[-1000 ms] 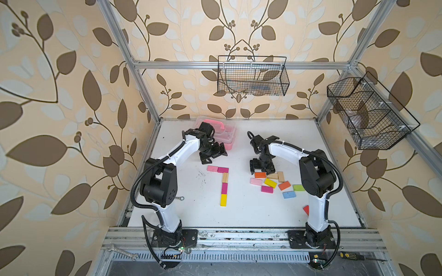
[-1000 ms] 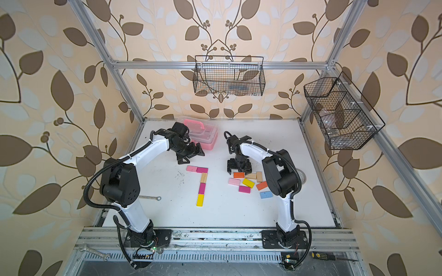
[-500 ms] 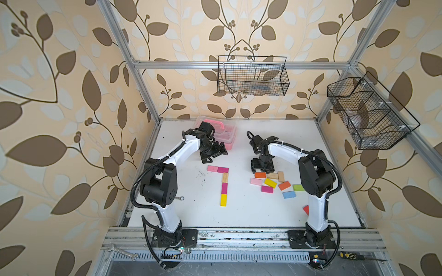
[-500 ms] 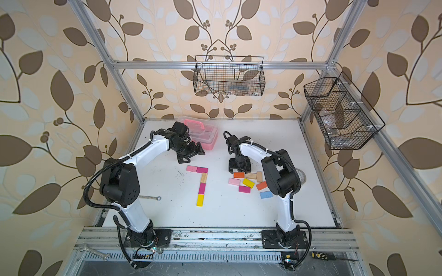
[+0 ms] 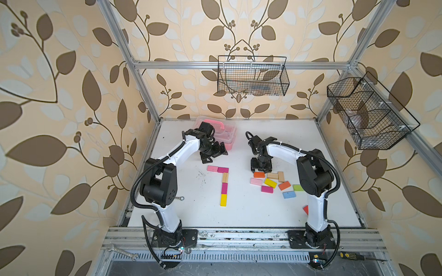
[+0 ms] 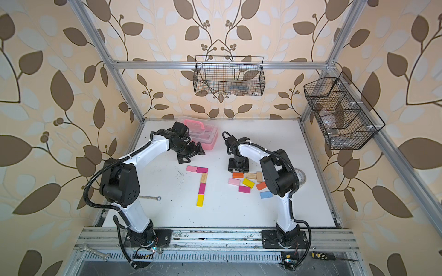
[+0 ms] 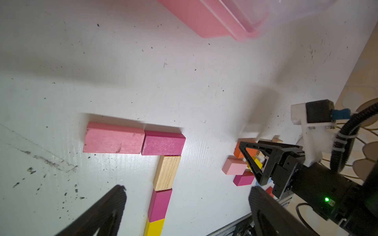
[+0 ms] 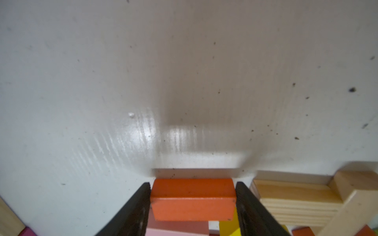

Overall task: Assemble the number 7 with building blocks
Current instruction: Pick up the building block from the center of the board.

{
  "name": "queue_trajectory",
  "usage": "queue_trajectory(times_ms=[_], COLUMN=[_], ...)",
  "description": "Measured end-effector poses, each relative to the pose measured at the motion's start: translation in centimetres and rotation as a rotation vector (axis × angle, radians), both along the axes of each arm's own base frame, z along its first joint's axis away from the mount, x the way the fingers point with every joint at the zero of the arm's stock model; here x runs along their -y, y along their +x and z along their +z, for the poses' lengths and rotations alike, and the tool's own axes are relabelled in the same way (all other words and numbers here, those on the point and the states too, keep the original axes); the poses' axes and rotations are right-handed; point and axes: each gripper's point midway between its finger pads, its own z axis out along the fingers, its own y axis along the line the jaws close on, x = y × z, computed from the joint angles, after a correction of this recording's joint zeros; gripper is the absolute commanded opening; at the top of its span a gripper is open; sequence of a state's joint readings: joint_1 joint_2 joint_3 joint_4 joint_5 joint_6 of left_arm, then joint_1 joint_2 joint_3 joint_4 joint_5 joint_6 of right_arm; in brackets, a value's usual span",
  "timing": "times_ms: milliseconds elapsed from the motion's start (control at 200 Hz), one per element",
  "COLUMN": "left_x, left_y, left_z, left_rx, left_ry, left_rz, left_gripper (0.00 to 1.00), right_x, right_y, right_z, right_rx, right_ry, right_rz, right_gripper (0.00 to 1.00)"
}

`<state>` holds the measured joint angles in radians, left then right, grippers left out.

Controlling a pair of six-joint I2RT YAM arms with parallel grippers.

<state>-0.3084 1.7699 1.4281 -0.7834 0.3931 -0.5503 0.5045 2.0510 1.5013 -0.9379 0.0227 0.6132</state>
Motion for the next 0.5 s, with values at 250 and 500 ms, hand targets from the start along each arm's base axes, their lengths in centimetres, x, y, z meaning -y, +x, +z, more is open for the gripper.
queue_trajectory(times_ms=[250, 500], left_x=[-0.3, -0.5], left_y=[-0.8, -1.4], left_z=[-0.3, 0.2], left_rx=[-0.012, 0.0], left_ry=[0.004, 0.0], left_rz=[0.0, 0.0], left_gripper=[0.97, 0.97], right_x=[-0.3, -0.3], right_y=[-0.8, -1.0], right_z=[-0.6, -0.9], right_rx=[-0.013, -0.018], right_ry=[-0.002, -0.005], right_rz=[0.003, -0.006], right_gripper=[0.73, 0.65])
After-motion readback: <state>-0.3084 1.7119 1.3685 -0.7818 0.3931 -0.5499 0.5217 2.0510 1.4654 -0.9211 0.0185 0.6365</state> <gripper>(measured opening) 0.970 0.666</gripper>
